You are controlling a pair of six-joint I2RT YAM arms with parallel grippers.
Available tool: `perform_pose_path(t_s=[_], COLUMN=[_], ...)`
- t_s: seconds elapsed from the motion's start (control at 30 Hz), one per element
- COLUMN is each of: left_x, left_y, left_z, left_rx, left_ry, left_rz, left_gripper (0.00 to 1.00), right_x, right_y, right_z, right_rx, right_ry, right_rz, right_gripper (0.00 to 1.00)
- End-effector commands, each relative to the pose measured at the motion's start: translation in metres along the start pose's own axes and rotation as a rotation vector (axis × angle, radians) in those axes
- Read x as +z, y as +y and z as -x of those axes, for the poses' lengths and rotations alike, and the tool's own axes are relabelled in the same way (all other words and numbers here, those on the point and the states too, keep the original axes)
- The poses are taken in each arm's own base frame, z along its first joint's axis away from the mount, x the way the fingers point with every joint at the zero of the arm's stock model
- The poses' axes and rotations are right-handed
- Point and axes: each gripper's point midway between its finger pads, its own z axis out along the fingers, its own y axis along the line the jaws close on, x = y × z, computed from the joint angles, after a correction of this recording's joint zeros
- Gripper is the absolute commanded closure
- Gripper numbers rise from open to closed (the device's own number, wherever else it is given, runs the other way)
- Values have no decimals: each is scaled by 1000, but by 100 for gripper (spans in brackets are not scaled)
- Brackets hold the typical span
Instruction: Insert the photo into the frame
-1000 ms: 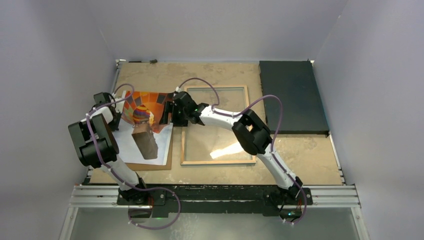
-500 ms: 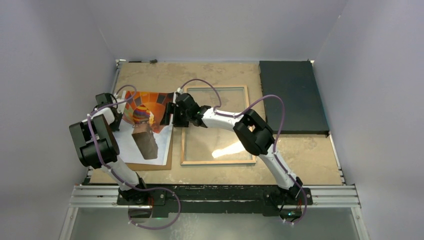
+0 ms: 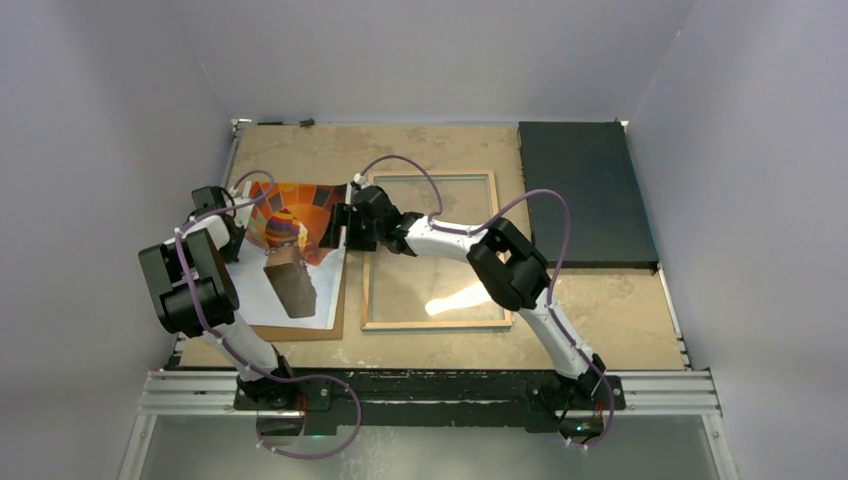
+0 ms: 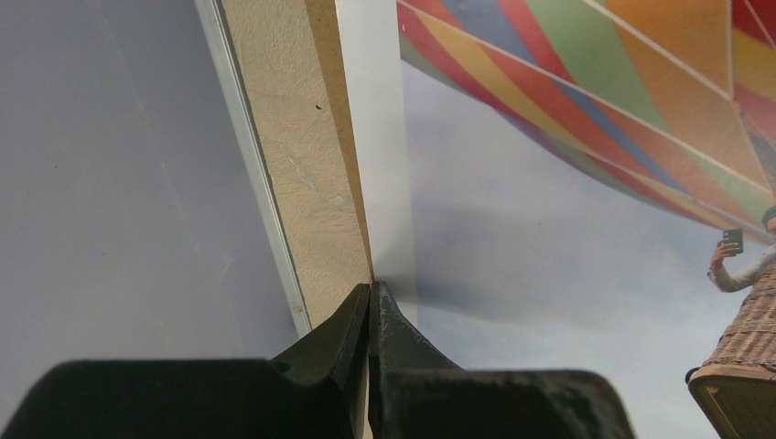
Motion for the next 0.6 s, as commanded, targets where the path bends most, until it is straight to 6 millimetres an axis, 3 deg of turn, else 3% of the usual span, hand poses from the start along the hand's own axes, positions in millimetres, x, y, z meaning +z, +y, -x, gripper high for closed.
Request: perform_pose_path(t_s=[0.0,0.37,0.47,0.57], left_x=[13,11,10,9], left_y=[-40,-43,-44,-43], left_z=[-20,-18,-18,-17], left_rx=[16,25,23,25], left_ry=[42,38,38,34], left_rz=[-146,-152,-153,-152], left_gripper=[100,100,100,100], right_x=[-25,-46,-36,-24], right_y=[44,80,72,47], right_z=[27,29,21,11], right_rx=[-61,-131,-113,-72], right_ry=[-75,-113,-79,-39], right_rz=[116,266,258,152], right_gripper=[21,26,27,28])
